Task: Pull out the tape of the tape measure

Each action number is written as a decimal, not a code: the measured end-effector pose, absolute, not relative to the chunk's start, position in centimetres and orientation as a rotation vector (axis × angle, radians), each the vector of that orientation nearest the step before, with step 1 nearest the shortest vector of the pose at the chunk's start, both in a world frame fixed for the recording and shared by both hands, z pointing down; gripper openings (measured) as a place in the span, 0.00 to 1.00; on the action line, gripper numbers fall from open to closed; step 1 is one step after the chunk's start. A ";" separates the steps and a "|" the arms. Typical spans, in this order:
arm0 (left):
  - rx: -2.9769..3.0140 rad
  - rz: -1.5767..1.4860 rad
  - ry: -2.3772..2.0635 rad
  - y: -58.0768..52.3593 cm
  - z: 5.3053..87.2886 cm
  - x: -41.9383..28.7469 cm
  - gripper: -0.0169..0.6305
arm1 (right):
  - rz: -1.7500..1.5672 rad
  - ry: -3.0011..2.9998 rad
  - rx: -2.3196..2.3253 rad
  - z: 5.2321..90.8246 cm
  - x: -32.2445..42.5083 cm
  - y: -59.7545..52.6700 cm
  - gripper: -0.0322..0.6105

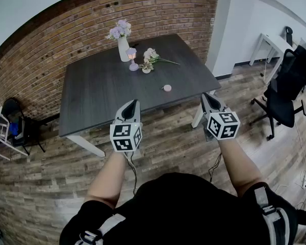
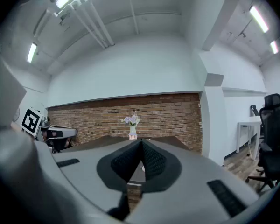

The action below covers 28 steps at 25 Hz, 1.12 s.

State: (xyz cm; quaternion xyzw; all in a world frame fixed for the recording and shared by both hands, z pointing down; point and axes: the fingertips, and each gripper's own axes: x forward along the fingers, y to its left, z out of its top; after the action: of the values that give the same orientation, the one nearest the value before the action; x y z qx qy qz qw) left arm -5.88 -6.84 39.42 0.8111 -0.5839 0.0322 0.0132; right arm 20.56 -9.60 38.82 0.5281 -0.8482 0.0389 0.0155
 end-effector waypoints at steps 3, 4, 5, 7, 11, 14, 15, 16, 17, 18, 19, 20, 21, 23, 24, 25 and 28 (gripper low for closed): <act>2.521 0.109 -1.828 -6.8 39.7 -5.7 0.04 | 0.126 -2.634 1.638 39.1 21.0 -9.7 0.04; 2.519 0.111 -1.829 -6.8 39.8 -5.7 0.04 | 0.129 -2.633 1.636 39.3 21.1 -9.7 0.04; 2.516 0.113 -1.830 -6.8 39.9 -5.8 0.04 | 0.133 -2.633 1.635 39.4 21.1 -9.6 0.04; 2.507 0.113 -1.830 -6.7 40.2 -5.9 0.04 | 0.141 -2.632 1.633 39.6 21.1 -9.6 0.04; 2.489 0.106 -1.832 -6.7 40.4 -6.8 0.04 | 0.145 -2.632 1.625 39.6 20.2 -9.9 0.04; 2.479 0.103 -1.834 -6.8 40.6 -7.6 0.04 | 0.156 -2.638 1.627 39.7 19.4 -10.2 0.04; 2.476 0.103 -1.833 -6.9 40.7 -7.9 0.04 | 0.174 -2.648 1.632 39.7 19.2 -10.3 0.04; 2.474 0.104 -1.831 -6.9 40.9 -8.2 0.04 | 0.200 -2.665 1.636 39.7 18.9 -10.3 0.04; 2.474 0.106 -1.828 -6.9 41.0 -8.5 0.04 | 0.229 -2.685 1.638 39.7 18.7 -10.3 0.05; 2.473 0.110 -1.824 -6.8 41.1 -8.8 0.04 | 0.253 -2.701 1.640 39.8 18.4 -10.2 0.05; 2.472 0.115 -1.820 -6.8 41.3 -9.1 0.04 | 0.270 -2.710 1.641 40.0 18.1 -10.2 0.05; 2.469 0.119 -1.815 -6.7 41.5 -9.5 0.04 | 0.282 -2.713 1.639 40.2 17.7 -10.2 0.05; 2.466 0.124 -1.811 -6.7 41.8 -10.0 0.04 | 0.293 -2.713 1.631 40.5 17.2 -10.2 0.05; 2.458 0.136 -1.803 -6.8 42.5 -11.0 0.04 | 0.312 -2.705 1.602 41.4 16.1 -10.3 0.05; 2.453 0.146 -1.798 -6.8 42.9 -11.5 0.04 | 0.315 -2.695 1.590 42.0 15.6 -10.3 0.05; 2.447 0.157 -1.793 -6.7 43.4 -12.2 0.04 | 0.315 -2.680 1.585 42.5 15.1 -10.3 0.05; 2.428 0.190 -1.783 -6.5 44.6 -14.5 0.04 | 0.338 -2.640 1.611 43.7 13.8 -10.5 0.05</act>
State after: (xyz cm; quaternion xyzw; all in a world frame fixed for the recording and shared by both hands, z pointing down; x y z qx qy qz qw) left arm -14.54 -6.48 44.60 0.8028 -0.5897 0.0628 0.0616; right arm 13.84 -10.51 43.72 0.5177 -0.8485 0.1086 0.0154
